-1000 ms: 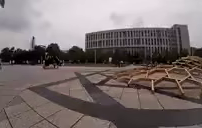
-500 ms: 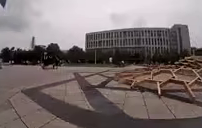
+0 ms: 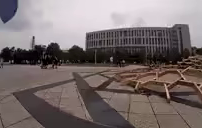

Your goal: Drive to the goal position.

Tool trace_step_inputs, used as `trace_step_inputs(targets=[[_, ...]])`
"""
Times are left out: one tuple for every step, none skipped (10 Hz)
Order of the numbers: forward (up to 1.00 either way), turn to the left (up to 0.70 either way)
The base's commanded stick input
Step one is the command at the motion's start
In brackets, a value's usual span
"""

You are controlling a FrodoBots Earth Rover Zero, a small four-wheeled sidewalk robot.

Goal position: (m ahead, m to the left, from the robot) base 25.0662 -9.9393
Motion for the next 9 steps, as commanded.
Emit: trace_step_inputs(targets=[[0.55,0.01],[0.55,0.01],[0.55,0.01],[0.55,0.01],[0.55,0.01],[0.55,0.01],[0.55,-0.04],[0.55,-0.13],[0.55,-0.1]])
